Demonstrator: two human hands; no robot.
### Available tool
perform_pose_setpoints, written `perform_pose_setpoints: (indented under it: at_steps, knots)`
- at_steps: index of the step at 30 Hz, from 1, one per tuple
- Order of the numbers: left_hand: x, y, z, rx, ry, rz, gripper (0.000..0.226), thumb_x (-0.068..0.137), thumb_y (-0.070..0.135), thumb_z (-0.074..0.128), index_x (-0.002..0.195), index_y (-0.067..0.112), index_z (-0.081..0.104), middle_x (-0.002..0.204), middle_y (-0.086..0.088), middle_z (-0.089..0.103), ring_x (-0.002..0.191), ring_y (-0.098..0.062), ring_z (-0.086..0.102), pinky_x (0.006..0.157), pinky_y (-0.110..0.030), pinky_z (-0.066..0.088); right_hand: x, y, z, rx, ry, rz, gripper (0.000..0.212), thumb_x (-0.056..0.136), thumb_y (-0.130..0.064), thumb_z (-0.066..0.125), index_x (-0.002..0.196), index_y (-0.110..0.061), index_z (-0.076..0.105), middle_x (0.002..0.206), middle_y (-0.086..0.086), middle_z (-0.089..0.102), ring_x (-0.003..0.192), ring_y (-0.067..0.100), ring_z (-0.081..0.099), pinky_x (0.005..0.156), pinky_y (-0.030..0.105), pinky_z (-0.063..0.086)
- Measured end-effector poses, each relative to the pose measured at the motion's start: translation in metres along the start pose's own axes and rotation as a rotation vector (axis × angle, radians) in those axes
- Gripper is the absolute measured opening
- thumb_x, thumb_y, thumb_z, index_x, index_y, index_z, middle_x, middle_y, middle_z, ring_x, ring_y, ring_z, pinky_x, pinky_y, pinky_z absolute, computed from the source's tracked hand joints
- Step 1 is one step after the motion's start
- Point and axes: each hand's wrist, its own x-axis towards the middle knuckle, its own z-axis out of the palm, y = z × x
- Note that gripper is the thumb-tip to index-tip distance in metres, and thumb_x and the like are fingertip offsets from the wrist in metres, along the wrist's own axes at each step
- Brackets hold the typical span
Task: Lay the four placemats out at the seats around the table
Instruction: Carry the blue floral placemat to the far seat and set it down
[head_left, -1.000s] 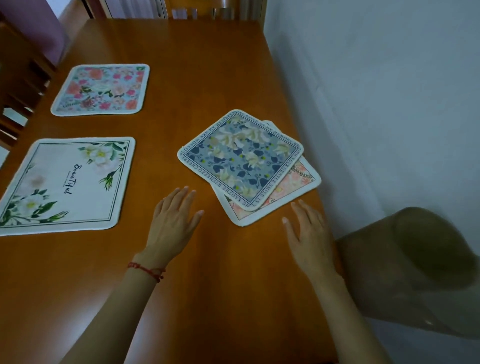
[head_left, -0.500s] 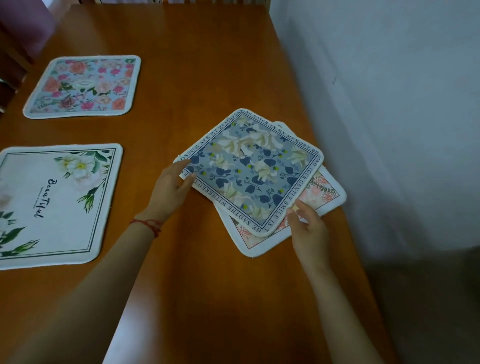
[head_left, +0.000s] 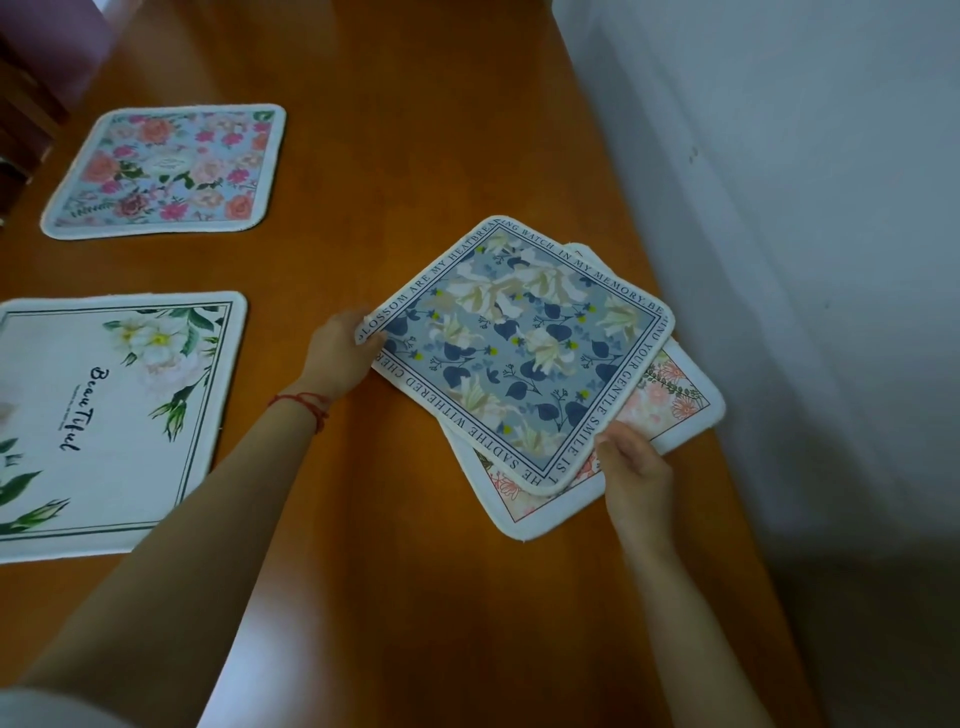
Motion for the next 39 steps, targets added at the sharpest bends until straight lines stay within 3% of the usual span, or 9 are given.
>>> perform_pose_setpoints:
  at_steps: [5,9,16,19,27,30,32,36,39]
  knots:
    - [0.008,-0.001,-0.001,-0.020,0.009,-0.042,0.036,0.096,0.018,0.047,0.127,0.002,0.051,0.116,-0.019,0.062,0.073,-0.023,0.053,0.048,-0.016,0.036,0.002,-0.003,0.002,0.104,0.045,0.043,0.023,0.089,-0.003,0.052,0.106,-0.016,0.061,0.089,-0.007,0.063,0.083,0.005,0.059,0.072,0.018,0.047]
    - [0.007,-0.001,-0.001,-0.049,0.057,-0.100,0.034,0.094,0.016,0.051,0.124,-0.001,0.055,0.114,-0.021,0.063,0.080,-0.023,0.052,0.064,-0.026,0.043,0.002,-0.003,0.001,0.114,0.047,0.048,0.021,0.089,-0.001,0.053,0.097,-0.019,0.062,0.086,-0.009,0.063,0.081,0.004,0.058,0.069,0.015,0.047]
    - [-0.019,-0.011,0.007,-0.118,0.123,-0.160,0.035,0.093,0.016,0.052,0.122,-0.004,0.056,0.114,-0.023,0.063,0.078,-0.020,0.053,0.054,-0.017,0.042,0.004,0.001,-0.007,0.067,0.069,0.017,0.024,0.089,0.000,0.052,0.109,-0.006,0.063,0.081,-0.013,0.061,0.070,-0.007,0.056,0.053,0.003,0.042]
    - [-0.038,-0.015,0.014,-0.155,0.153,-0.203,0.037,0.093,0.018,0.053,0.123,-0.003,0.055,0.118,-0.022,0.062,0.075,-0.022,0.055,0.062,-0.027,0.047,0.006,0.000,-0.011,0.056,0.084,-0.003,0.025,0.089,0.001,0.052,0.111,-0.002,0.062,0.080,-0.013,0.059,0.059,-0.012,0.059,0.048,0.001,0.041]
    - [-0.083,-0.029,0.030,-0.235,0.218,-0.185,0.032,0.090,0.017,0.058,0.117,0.001,0.062,0.112,-0.019,0.066,0.069,-0.019,0.059,0.048,-0.018,0.045,0.020,-0.006,-0.020,-0.038,0.098,-0.021,0.018,0.088,0.001,0.051,0.097,0.000,0.066,0.079,-0.005,0.064,0.070,0.007,0.061,0.047,0.009,0.045]
    - [-0.095,-0.029,0.032,-0.279,0.231,-0.194,0.030,0.088,0.016,0.060,0.114,0.002,0.064,0.109,-0.018,0.067,0.074,-0.019,0.059,0.059,-0.022,0.046,0.026,-0.011,-0.023,-0.076,0.118,-0.023,0.015,0.087,-0.002,0.053,0.086,-0.007,0.067,0.083,0.005,0.067,0.073,0.018,0.063,0.055,0.021,0.049]
    - [-0.095,-0.029,0.031,-0.306,0.238,-0.214,0.029,0.087,0.016,0.062,0.112,0.002,0.065,0.109,-0.017,0.067,0.078,-0.018,0.059,0.062,-0.022,0.045,0.030,-0.017,-0.025,-0.087,0.120,-0.025,0.014,0.088,-0.003,0.052,0.089,-0.009,0.066,0.087,0.009,0.066,0.067,0.011,0.058,0.062,0.026,0.049]
    - [-0.076,-0.026,0.024,-0.380,0.205,-0.268,0.031,0.087,0.017,0.062,0.113,0.002,0.064,0.112,-0.017,0.066,0.087,-0.024,0.064,0.069,-0.028,0.051,0.039,-0.022,-0.025,-0.067,0.123,-0.022,0.023,0.089,-0.005,0.051,0.110,-0.002,0.061,0.079,-0.004,0.056,0.066,0.001,0.052,0.055,0.018,0.041]
    - [-0.057,-0.021,0.019,-0.431,0.168,-0.292,0.030,0.087,0.018,0.062,0.112,0.002,0.065,0.104,-0.017,0.068,0.083,-0.025,0.065,0.071,-0.032,0.053,0.047,-0.024,-0.024,-0.032,0.144,0.038,0.014,0.087,-0.005,0.052,0.088,-0.014,0.063,0.077,-0.003,0.060,0.066,0.007,0.057,0.058,0.024,0.047]
